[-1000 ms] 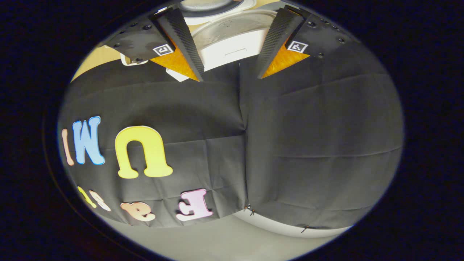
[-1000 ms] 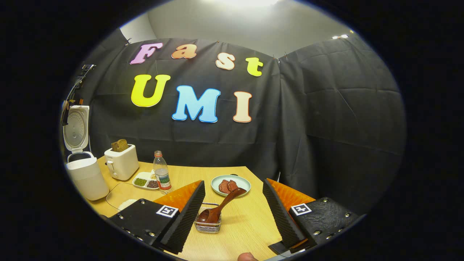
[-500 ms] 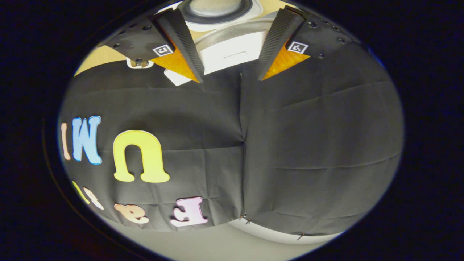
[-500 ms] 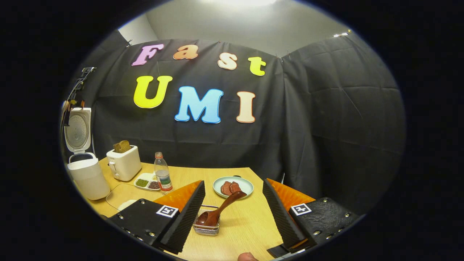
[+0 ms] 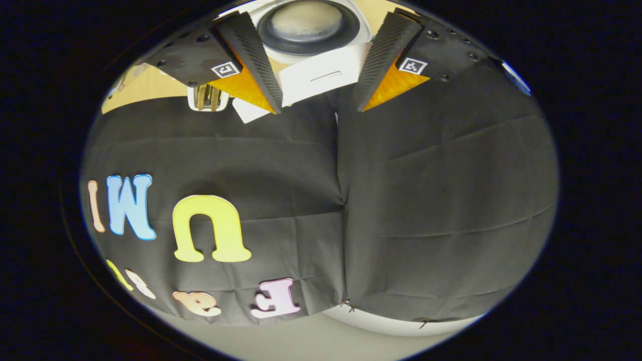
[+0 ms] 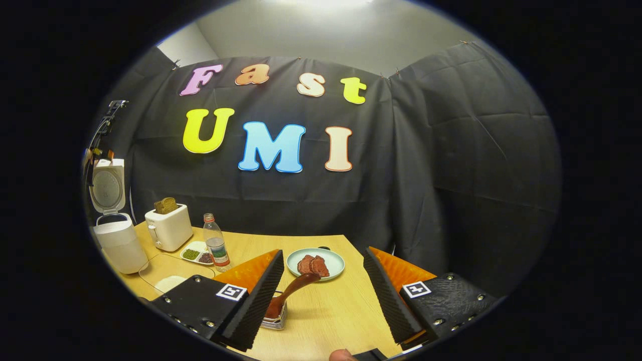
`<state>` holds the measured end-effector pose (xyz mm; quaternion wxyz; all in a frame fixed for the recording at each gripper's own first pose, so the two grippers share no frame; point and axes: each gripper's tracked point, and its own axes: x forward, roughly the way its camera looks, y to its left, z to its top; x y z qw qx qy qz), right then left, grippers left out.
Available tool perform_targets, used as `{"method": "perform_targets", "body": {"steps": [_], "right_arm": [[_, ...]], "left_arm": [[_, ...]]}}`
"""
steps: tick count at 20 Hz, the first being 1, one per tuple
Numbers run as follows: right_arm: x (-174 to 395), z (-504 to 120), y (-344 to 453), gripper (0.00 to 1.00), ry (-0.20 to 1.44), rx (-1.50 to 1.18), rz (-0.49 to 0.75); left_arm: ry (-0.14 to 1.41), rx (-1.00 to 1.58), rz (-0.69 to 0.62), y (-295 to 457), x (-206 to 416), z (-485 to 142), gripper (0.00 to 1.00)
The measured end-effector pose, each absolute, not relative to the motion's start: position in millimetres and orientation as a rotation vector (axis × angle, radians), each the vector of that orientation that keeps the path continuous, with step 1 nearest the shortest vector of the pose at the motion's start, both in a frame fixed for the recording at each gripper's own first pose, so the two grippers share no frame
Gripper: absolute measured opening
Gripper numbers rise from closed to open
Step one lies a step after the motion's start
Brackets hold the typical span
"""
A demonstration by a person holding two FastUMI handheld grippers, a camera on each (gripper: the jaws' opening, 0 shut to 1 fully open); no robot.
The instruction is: Close the left gripper, press the button to open the rice cooker; take a wooden spoon from the chopstick holder with the right hand, scoop a spoonful of rice and pour it into the rice cooker, then put the wooden spoon back into the chopstick holder.
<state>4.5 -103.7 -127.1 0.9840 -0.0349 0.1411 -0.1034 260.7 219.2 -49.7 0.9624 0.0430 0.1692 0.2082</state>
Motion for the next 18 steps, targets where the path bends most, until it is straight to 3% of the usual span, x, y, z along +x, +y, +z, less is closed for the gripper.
{"method": "perform_targets", "body": {"steps": [18], "right_arm": [[14.9,-144.4,-133.2,0.97,0.309,-0.094,-0.125]], "left_arm": [[0.523,0.031,0.411,131.7,186.0,-151.8,0.96]]}}
